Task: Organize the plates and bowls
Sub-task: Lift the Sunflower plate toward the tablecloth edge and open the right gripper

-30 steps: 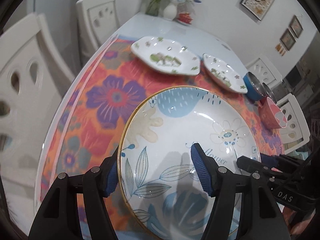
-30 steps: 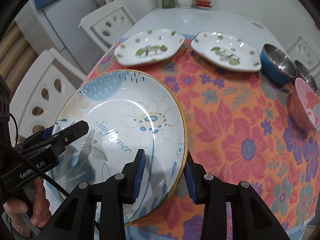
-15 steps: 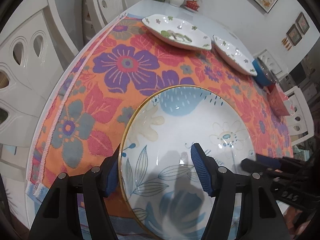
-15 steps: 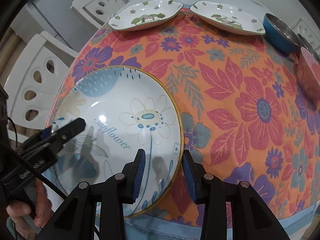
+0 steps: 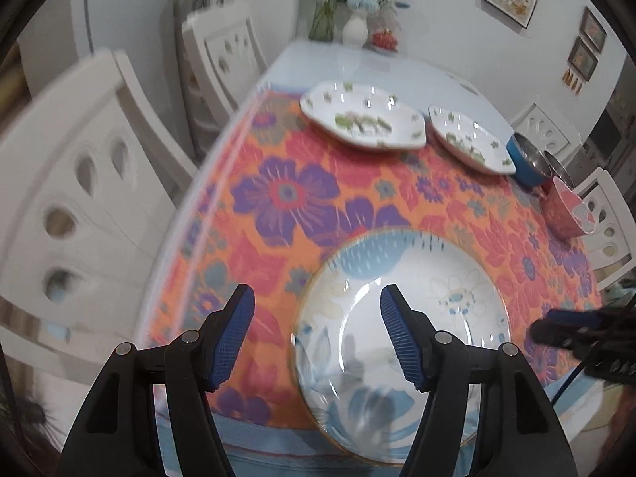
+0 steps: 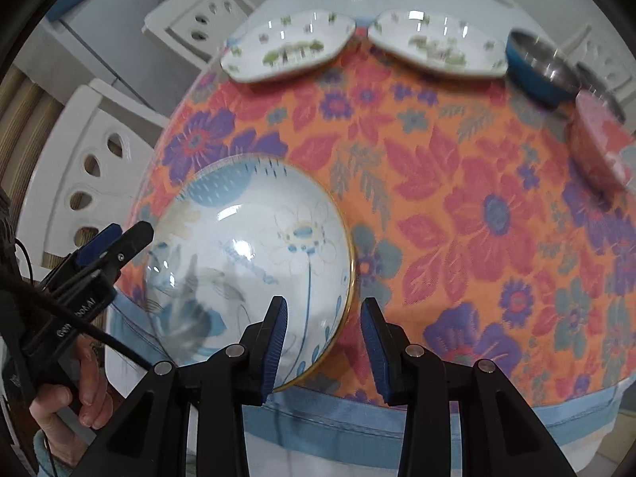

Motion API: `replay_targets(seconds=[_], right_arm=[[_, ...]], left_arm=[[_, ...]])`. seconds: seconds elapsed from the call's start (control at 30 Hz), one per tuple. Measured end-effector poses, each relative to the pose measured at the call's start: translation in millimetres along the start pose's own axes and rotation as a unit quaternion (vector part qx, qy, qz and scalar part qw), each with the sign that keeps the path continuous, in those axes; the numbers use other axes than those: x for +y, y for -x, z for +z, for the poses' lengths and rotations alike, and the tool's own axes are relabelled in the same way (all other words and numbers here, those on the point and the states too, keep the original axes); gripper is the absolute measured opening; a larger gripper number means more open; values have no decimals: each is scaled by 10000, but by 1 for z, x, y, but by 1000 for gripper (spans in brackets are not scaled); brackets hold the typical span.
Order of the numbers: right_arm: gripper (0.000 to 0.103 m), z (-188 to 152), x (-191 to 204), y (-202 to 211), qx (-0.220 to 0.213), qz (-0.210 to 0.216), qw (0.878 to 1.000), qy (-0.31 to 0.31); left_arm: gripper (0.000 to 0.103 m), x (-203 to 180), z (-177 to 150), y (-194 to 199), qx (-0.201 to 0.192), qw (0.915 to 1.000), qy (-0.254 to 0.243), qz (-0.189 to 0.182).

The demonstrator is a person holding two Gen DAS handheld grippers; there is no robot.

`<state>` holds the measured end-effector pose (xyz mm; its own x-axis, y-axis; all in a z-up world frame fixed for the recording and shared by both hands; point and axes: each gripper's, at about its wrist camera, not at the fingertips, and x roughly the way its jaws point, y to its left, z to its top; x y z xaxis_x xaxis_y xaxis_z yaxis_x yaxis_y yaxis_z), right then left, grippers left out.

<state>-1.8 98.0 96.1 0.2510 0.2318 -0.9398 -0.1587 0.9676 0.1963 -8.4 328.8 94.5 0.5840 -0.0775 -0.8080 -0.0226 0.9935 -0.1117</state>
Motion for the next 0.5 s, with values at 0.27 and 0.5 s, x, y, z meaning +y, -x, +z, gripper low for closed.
replay_targets(seconds=[0.27,0.5], right_arm=[[71,25,15,78,-1180,-373,9919,292],[73,35,31,105,-1604,-760,9819,655]], left_arm=[[67,-24,39,55,-818,9960,-308,-174],[69,-40,66,80,-1233,9907,-299,-499]])
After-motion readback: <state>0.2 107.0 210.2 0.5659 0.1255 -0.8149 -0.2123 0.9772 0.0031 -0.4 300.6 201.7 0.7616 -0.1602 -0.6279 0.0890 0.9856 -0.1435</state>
